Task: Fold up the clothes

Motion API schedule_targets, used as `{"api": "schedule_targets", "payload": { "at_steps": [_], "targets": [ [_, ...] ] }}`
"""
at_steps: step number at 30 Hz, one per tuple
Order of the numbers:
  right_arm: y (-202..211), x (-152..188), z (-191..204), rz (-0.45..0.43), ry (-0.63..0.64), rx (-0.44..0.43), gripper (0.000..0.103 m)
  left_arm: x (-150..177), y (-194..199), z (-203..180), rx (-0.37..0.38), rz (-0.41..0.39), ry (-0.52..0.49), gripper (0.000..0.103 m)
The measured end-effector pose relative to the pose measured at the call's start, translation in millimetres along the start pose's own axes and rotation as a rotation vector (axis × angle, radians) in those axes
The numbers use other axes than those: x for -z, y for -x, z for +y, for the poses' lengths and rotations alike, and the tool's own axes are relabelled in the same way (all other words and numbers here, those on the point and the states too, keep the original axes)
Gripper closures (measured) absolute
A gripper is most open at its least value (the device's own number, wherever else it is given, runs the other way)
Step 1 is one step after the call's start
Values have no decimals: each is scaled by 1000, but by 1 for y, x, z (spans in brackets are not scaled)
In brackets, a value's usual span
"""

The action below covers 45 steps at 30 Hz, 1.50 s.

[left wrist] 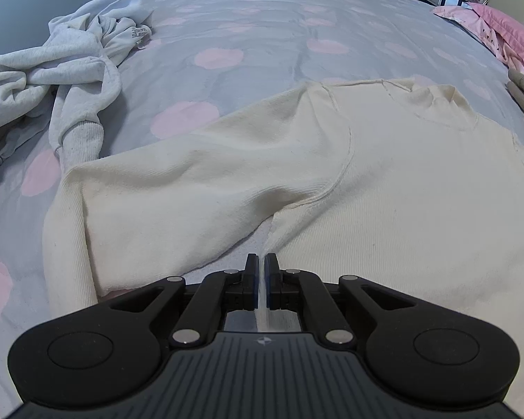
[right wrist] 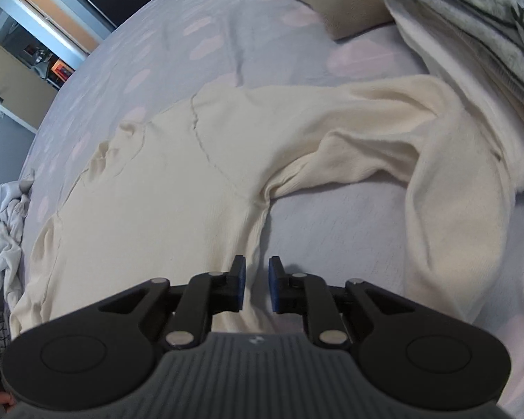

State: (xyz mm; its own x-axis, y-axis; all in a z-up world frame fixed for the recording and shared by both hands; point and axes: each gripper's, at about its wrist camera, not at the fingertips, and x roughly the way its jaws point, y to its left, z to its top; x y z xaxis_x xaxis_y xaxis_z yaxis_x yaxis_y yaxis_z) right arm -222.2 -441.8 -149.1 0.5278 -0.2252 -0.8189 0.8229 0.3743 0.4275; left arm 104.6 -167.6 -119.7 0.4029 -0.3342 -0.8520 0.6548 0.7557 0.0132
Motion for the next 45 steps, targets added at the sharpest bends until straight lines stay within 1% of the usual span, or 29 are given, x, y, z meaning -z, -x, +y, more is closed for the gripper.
{"api": "schedule_targets", "payload": {
  "at_steps": [5, 6, 7, 8, 9, 10, 11, 12, 13, 14, 17, 19, 20, 21, 22, 24, 26, 28, 29, 31, 32, 34, 36, 38, 41, 42, 43, 44, 45],
  "targets": [
    [-8, -1, 1, 37, 1, -17, 86, 0, 0, 0, -1, -1, -1, 101],
    [-9, 0, 1, 48, 3, -18, 89, 0, 0, 0, -1, 0, 0, 101],
    [-10, 0, 1, 56, 9, -16, 96, 0, 0, 0, 0, 0, 2, 101],
    [-11, 1, 2, 59, 15, -11, 100, -1, 0, 0, 1, 1, 4, 101],
    [-9, 0, 2, 50, 21, 1, 100, -1, 0, 1, 2, 1, 6, 101],
    [-7, 0, 3, 35, 29, 17, 101, -1, 2, 2, 7, -5, 14, 101],
    [-2, -2, 3, 3, 38, 55, 101, -1, 5, 4, 15, -19, 32, 101],
    [2, -3, 2, -30, 45, 130, 102, -1, 10, 6, 19, -39, 56, 102],
    [2, -6, -1, -35, 38, 197, 102, -3, 13, 10, 20, -43, 94, 102],
    [0, -7, -7, -22, 17, 210, 102, -3, 12, 15, 33, -37, 132, 102],
    [-6, -4, -7, -10, 37, 198, 102, -2, -3, 21, 34, 17, 154, 102],
    [-8, -4, -6, 11, 45, 166, 101, -3, -2, 14, 19, 14, 107, 102],
    [-9, -4, -7, 21, 40, 150, 101, -4, -1, 14, 32, 17, 111, 101],
    [-8, -6, -11, 27, 9, 132, 97, -4, 0, 14, 46, 21, 117, 101],
    [-6, -7, -17, 30, -27, 113, 95, -5, 1, 16, 58, 22, 131, 98],
    [1, -12, -25, 11, -88, 95, 95, -7, 5, 20, 77, 16, 160, 92],
    [5, -19, -28, -9, -119, 76, 95, -14, 7, 21, 114, 3, 168, 90],
    [3, -28, -28, -16, -140, 55, 93, -22, 8, 22, 149, -12, 173, 82],
    [1, -33, -28, -17, -153, 43, 90, -27, 5, 24, 171, 0, 198, 80],
    [-5, -40, -28, -9, -194, 7, 72, -33, -3, 28, 195, 11, 282, 80],
    [-9, -44, -25, -12, -210, 1, 72, -34, -6, 30, 199, 9, 308, 80],
    [-16, -49, -19, -17, -222, 23, 73, -37, -12, 32, 207, 13, 353, 80],
    [-24, -52, -14, -15, -223, 65, 80, -40, -20, 33, 211, 24, 393, 80],
    [-34, -53, -13, -5, -241, 77, 80, -42, -25, 31, 204, 21, 409, 80],
    [-39, -55, -13, -11, -253, 71, 79, -45, -31, 30, 183, 13, 414, 80],
    [-39, -56, -12, -11, -249, 71, 79, -46, -33, 30, 177, 11, 414, 85],
    [-39, -57, -12, -12, -245, 73, 82, -46, -33, 30, 164, 3, 408, 94],
    [-40, -57, -12, -12, -234, 86, 88, -47, -34, 30, 151, -4, 401, 96],
    [-40, -56, -10, -17, -206, 117, 101, -47, -34, 30, 144, -14, 388, 99]
  ]
}}
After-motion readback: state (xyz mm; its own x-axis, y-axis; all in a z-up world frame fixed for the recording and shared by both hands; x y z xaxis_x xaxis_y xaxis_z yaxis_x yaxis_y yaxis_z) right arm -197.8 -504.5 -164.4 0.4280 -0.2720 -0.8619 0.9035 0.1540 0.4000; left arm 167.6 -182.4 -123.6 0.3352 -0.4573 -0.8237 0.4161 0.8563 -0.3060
